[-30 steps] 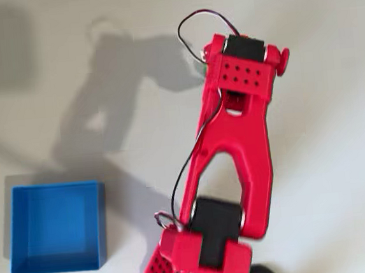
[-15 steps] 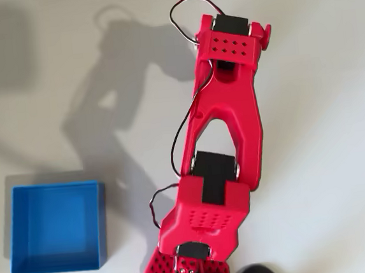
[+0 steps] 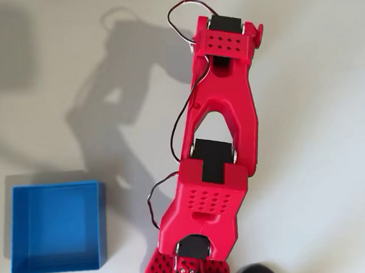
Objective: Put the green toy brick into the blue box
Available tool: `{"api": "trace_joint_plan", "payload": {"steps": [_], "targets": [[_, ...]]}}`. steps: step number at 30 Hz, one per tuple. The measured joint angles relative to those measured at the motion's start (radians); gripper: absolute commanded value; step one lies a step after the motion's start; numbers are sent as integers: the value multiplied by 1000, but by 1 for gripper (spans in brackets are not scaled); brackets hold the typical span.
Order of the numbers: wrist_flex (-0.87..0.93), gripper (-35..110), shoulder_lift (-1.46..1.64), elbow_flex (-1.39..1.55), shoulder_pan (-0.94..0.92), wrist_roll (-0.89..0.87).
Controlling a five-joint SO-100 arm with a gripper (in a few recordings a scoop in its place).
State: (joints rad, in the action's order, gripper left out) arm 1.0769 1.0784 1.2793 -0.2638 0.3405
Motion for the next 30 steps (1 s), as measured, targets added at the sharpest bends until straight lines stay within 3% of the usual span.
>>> {"api": "trace_joint_plan", "payload": {"steps": [23, 30], "targets": [[67, 0, 6, 2, 43, 55], [104, 0, 239, 38, 150, 55]]}}
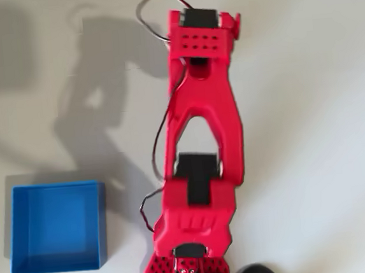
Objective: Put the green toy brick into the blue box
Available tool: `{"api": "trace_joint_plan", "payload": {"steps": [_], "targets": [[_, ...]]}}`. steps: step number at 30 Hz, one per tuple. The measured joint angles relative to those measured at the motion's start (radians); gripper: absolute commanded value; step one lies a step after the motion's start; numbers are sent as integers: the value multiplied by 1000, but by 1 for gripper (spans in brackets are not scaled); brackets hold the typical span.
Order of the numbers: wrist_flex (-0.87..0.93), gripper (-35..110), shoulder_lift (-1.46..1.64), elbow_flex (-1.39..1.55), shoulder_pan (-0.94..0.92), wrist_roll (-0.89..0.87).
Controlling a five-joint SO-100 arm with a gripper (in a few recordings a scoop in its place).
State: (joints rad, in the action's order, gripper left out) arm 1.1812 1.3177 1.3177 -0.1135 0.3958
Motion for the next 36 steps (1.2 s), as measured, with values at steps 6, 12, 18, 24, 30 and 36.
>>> {"api": "trace_joint_plan", "payload": {"steps": [6, 12, 18, 24, 30, 36], "targets": [[60, 0, 193, 6, 66, -15], [141, 0, 360, 63, 170, -57], [198, 0, 494, 199, 379, -143], [242, 0, 560, 250, 601, -281], [325, 0, 571, 287, 891, -419], [370, 0, 577, 302, 1094, -526]]}}
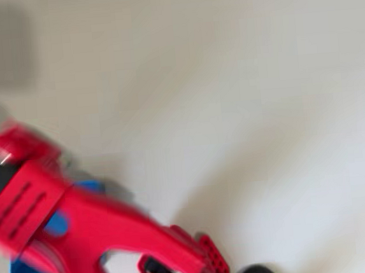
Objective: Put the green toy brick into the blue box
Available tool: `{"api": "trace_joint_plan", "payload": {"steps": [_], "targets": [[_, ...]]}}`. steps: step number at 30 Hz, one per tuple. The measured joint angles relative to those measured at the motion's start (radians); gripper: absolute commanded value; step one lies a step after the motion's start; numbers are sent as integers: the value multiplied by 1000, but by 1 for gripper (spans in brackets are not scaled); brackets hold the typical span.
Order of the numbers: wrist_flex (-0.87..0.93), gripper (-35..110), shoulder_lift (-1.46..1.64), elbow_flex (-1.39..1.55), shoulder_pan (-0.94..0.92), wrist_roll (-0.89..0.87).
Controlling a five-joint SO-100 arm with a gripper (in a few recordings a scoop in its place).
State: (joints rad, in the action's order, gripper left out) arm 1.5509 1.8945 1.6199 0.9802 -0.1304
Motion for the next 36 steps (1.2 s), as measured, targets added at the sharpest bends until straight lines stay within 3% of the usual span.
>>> {"api": "trace_joint_plan", "payload": {"steps": [7, 20, 36], "targets": [[48, 0, 0, 12, 124, -91], [-26, 0, -3, 67, 178, -66], [-83, 0, -356, -3, 179, -78]]}}
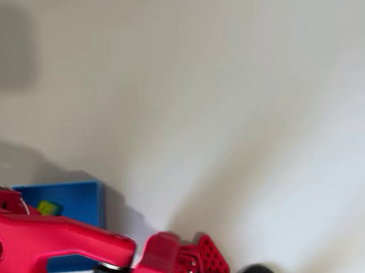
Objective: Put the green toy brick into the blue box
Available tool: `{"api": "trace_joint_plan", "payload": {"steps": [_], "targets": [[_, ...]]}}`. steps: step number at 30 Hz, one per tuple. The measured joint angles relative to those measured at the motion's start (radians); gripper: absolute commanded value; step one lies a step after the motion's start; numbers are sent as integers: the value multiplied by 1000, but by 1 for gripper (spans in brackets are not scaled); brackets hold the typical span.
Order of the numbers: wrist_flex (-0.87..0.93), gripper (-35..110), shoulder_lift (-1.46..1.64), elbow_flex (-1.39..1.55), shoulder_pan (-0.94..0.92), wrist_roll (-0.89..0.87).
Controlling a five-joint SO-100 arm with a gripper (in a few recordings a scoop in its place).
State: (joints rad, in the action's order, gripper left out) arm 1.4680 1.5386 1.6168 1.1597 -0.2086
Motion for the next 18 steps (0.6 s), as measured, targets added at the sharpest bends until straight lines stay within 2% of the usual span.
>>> {"api": "trace_joint_plan", "payload": {"steps": [6, 12, 18], "targets": [[-64, 0, -21, -3, 0, 80], [-84, 19, -21, 17, 0, 152], [-80, 24, -21, 18, 0, 179]]}}
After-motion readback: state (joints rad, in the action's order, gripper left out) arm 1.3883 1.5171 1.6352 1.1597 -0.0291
